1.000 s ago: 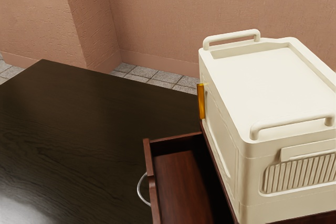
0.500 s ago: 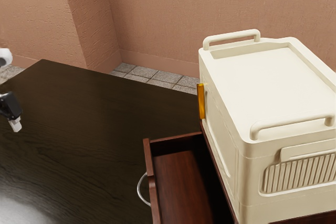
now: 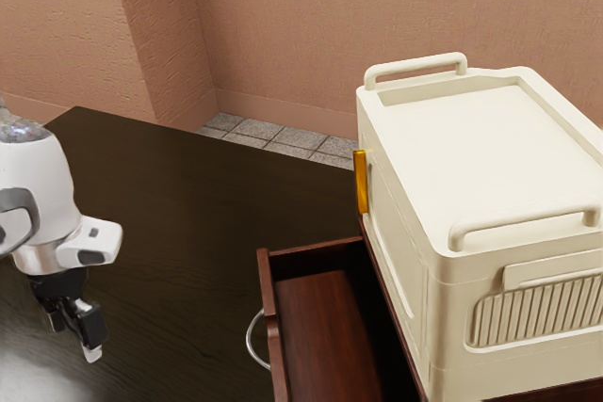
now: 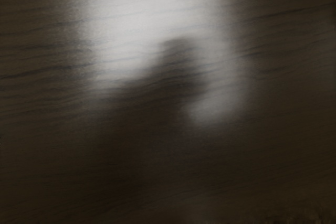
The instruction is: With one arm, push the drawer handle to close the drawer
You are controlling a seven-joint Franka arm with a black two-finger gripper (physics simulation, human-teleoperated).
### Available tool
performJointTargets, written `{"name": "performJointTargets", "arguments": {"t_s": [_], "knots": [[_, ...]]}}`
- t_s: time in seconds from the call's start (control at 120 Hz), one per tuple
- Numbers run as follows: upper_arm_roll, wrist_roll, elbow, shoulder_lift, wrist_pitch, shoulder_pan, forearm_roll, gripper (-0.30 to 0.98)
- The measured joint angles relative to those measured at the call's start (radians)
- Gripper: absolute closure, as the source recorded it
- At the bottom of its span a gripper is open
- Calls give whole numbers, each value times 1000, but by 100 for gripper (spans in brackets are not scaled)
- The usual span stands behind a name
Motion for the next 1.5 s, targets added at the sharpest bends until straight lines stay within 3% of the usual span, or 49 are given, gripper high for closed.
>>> {"name": "performJointTargets", "arguments": {"t_s": [0.125, 0.233, 0.625, 0.708, 0.883, 1.175, 1.233, 1.383, 1.5], "knots": [[5, 120, 6, 53, 26, -173, 115, 2], [11, 265, 17, 74, 78, -257, 140, 2], [27, 643, 30, 135, 321, -347, 41, 2], [29, 688, 27, 135, 360, -398, -9, 2], [30, 720, 22, 136, 393, -440, -76, 2], [56, 632, 11, 157, 387, -440, -105, 3], [56, 618, 11, 161, 386, -437, -106, 11], [57, 590, 13, 165, 385, -433, -74, 47], [56, 572, 33, 206, 394, -434, -56, 63]]}}
